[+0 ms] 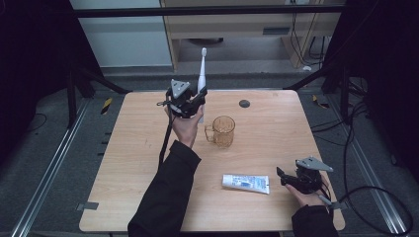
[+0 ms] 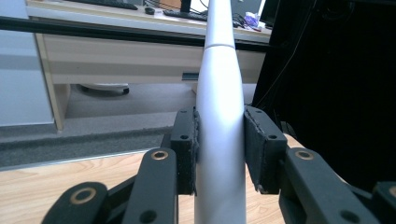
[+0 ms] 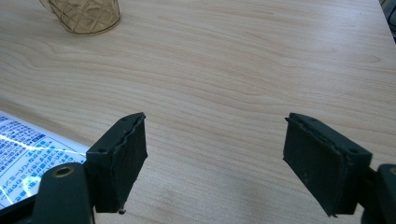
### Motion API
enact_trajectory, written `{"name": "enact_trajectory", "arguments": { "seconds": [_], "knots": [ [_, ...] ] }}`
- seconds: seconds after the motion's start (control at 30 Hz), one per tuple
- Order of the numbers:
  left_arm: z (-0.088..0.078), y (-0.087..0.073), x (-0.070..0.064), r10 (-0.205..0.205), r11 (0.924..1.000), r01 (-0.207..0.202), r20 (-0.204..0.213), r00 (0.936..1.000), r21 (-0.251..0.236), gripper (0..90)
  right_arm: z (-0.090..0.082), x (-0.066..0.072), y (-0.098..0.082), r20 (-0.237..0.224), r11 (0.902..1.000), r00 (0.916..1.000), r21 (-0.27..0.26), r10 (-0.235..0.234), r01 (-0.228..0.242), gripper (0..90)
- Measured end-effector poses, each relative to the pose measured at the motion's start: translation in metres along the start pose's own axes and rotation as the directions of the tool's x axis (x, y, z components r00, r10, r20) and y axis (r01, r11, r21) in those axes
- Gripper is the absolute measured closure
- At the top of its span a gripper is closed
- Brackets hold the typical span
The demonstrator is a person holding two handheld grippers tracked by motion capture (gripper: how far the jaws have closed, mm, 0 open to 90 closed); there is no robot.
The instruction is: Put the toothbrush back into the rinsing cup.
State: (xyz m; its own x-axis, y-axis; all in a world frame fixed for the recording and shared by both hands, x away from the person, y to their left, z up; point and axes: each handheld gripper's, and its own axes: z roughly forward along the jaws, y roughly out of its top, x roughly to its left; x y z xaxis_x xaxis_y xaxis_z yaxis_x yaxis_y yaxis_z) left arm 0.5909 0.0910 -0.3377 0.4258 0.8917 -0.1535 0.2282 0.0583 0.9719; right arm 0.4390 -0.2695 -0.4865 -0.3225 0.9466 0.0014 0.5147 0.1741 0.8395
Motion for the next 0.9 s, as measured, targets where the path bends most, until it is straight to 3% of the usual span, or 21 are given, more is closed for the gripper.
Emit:
{"name": "enact_trajectory", "arguments": {
  "seconds": [0.2, 0.4, 0.9],
  "knots": [
    [0.016, -0.001, -0.014, 0.024, 0.9997, -0.023, 0.007, 0.9997, -0.005, 66.1, -0.001, 0.000, 0.000, -0.002, 1.0000, 1.0000, -0.001, 0.008, -0.008, 21.2],
    [0.027, -0.008, -0.023, 0.017, 0.9998, -0.017, 0.020, 0.9997, 0.002, 66.1, 0.000, 0.000, 0.000, 0.002, 1.0000, 1.0000, -0.003, -0.007, 0.007, 21.3],
    [0.049, -0.029, -0.030, 0.032, 0.9992, -0.033, 0.048, 0.9983, 0.024, 66.1, -0.001, 0.000, -0.001, 0.002, 0.9999, 0.9999, -0.006, -0.010, 0.010, 21.8]
  ]
}}
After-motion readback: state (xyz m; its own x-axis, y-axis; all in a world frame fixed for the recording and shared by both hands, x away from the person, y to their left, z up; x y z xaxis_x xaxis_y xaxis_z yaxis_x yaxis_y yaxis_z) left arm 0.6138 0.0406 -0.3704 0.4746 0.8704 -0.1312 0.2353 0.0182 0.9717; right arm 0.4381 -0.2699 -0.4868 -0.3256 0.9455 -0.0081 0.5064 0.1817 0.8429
